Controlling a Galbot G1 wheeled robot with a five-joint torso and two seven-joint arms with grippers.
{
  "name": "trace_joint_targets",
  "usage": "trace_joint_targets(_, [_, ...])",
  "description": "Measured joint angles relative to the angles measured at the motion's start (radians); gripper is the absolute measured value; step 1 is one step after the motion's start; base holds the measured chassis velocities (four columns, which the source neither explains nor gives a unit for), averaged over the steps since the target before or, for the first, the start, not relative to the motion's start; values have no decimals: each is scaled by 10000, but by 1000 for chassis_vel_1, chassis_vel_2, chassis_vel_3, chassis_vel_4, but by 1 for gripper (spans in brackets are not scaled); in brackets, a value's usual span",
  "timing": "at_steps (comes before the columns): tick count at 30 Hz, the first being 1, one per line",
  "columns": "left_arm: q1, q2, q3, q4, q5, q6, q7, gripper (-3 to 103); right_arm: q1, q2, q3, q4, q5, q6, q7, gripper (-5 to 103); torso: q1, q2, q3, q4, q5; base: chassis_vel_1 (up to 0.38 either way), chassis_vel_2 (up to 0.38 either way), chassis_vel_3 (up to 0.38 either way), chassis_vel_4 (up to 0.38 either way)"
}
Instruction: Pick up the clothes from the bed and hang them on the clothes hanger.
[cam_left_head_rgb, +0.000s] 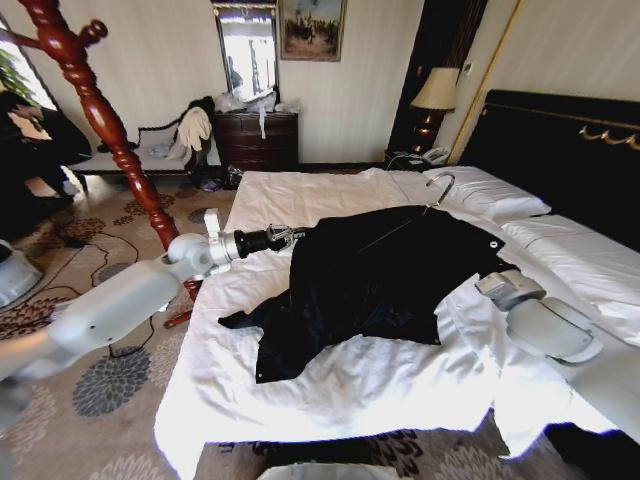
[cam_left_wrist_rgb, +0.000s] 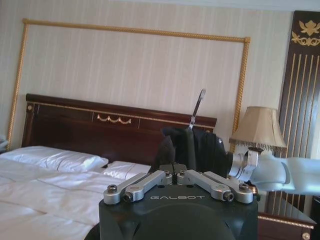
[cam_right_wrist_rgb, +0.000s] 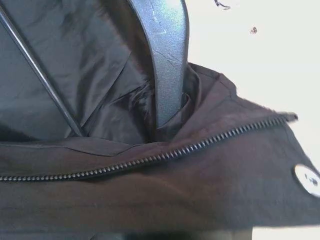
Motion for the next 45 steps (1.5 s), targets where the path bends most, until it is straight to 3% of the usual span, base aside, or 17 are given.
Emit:
trace_joint_targets(14, [625,698,-590,-1688,-425,110,-1263,0,17,-222,-14,-590,-5,-767,273,19,0,0,1,2,1,0,0,0,0])
trace_joint_targets(18, [802,528,-683,-2185,-328,89,-2214,0,19,-256,-13,-480,124,-1018,305,19,0,0,1,2,-1,0,0,0,0])
trace_joint_targets(23, [686,272,-544,-2245,-152,66,-2594,0,-97,-221,85,-194,227,-1105,308,19,1,0,1,-1,0,0,0,0,0])
trace_joint_targets(30, [812,255,-572,-2235,-77,74,-2657,0,-213,-108,181,-48,241,-1090,349,19,1,0,1,-1,1,0,0,0,0])
trace_joint_targets(36, [1708,879,-1455,-2730,-111,268,-2919,0,-195,-71,155,-91,238,-1059,349,19,1,0,1,3,-3,0,0,0,0])
trace_joint_targets(42, [2647,1798,-1957,-3709,-179,480,-3673,-3,-146,4,106,-129,241,-1058,340,19,0,0,1,7,-3,0,0,0,0])
trace_joint_targets(45, [2719,1868,-1764,-4132,-204,537,-4042,7,-156,35,99,-134,243,-1058,334,19,0,0,0,3,-1,0,0,0,0])
